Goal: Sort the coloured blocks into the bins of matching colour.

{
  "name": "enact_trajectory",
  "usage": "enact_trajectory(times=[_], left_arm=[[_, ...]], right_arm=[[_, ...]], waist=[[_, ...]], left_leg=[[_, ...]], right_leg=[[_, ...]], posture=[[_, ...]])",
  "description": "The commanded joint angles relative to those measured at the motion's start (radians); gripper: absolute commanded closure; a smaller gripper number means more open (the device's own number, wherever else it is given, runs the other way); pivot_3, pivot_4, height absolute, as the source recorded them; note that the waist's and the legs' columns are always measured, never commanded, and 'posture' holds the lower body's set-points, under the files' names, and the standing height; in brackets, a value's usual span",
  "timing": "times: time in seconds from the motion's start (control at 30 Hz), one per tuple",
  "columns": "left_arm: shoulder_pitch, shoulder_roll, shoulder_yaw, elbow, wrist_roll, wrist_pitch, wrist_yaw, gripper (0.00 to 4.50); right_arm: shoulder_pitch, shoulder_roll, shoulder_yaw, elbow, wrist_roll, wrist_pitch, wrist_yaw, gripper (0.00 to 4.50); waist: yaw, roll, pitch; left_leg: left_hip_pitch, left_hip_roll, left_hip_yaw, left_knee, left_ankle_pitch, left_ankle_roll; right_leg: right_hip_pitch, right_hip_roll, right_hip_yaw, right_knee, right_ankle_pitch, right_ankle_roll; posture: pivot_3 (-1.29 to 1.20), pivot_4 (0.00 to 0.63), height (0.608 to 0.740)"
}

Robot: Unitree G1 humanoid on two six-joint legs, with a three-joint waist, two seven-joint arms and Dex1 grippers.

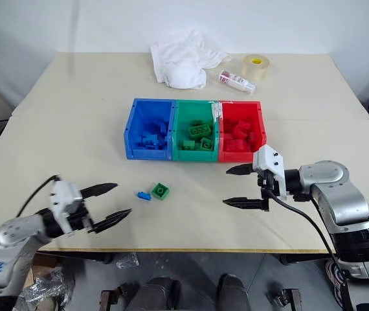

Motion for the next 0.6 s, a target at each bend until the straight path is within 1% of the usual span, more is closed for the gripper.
enact_trajectory(times=[0.03,0.23,0.4,0.5,0.6], left_arm=[[-0.097,-0.023,-0.093,0.005,0.042,0.041,0.018,0.0],[-0.252,-0.033,-0.214,0.106,0.122,0.102,0.013,0.0],[-0.335,-0.051,-0.286,0.165,0.168,0.115,-0.004,0.0],[-0.357,-0.064,-0.298,0.182,0.175,0.109,-0.012,0.62],[-0.373,-0.067,-0.307,0.199,0.187,0.105,-0.023,1.55]], right_arm=[[0.016,0.006,-0.014,-0.043,0.01,-0.004,-0.027,0.01],[0.062,0.015,-0.03,-0.087,0.017,-0.002,-0.077,0.01],[0.085,0.02,-0.034,-0.112,0.022,0.002,-0.116,0.01],[0.094,0.02,-0.038,-0.121,0.025,0.001,-0.135,0.0],[0.104,0.018,-0.044,-0.131,0.03,0.002,-0.153,0.0]], waist=[[0.0,0.0,0.0],[-0.001,0.0,0.0],[0.0,0.0,0.0],[0.0,0.0,0.0],[0.0,0.0,0.0]], left_leg=[[0.0,0.0,0.0,0.0,0.0,0.0],[0.0,0.0,0.0,0.0,0.0,0.0],[0.0,-0.001,0.0,0.001,0.0,0.0],[0.0,-0.001,0.0,0.001,0.0,0.0],[0.0,-0.001,0.0,0.001,0.0,0.0]], right_leg=[[0.0,0.0,0.0,0.001,0.0,0.0],[-0.001,0.001,-0.001,0.002,0.0,0.0],[0.0,0.001,0.0,0.003,0.0,0.0],[0.0,0.001,0.0,0.003,0.0,0.0],[0.0,0.001,0.0,0.003,0.0,0.0]], posture=[[0.0,0.15,0.74],[0.0,0.15,0.74],[0.0,0.15,0.74],[0.0,0.15,0.74],[0.0,0.15,0.74]])
